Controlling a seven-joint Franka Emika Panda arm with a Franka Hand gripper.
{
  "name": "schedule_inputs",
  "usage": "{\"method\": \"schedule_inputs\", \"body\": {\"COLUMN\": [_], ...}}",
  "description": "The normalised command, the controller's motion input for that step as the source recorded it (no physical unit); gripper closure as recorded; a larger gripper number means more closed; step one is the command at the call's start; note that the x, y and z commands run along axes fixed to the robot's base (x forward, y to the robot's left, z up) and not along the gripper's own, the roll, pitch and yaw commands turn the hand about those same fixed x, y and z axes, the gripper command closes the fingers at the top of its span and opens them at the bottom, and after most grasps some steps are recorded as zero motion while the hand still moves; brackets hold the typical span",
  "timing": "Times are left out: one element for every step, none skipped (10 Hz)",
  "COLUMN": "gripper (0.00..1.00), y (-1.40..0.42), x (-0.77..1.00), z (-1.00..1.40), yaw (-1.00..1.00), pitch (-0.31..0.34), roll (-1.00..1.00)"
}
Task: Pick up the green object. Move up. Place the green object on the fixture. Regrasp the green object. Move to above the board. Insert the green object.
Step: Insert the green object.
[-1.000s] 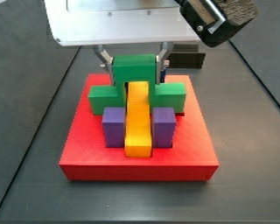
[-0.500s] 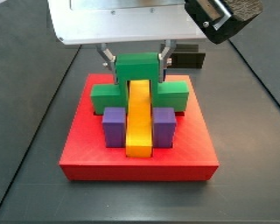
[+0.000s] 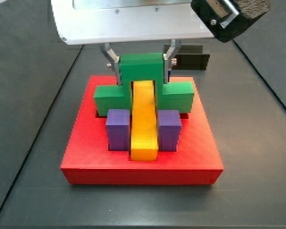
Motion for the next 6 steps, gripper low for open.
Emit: {"method": "schedule_inputs", "body": {"gripper": [1.00, 1.00, 1.00, 1.00, 1.00, 1.00], "y": [0.00, 0.00, 0.00, 0.00, -0.02, -0.08], "x": [0.00, 0.00, -0.04, 0.00, 0.00, 0.00], "z": [-0.13, -0.17, -0.23, -0.24, -0.26, -0.26], "yaw": [0.00, 0.00, 0.01, 0.02, 0.03, 0.03], "pitch": [0.000, 0.000, 0.000, 0.000, 0.000, 0.009], "roll": [-0.02, -0.04, -0.05, -0.03, 0.00, 0.00]}}
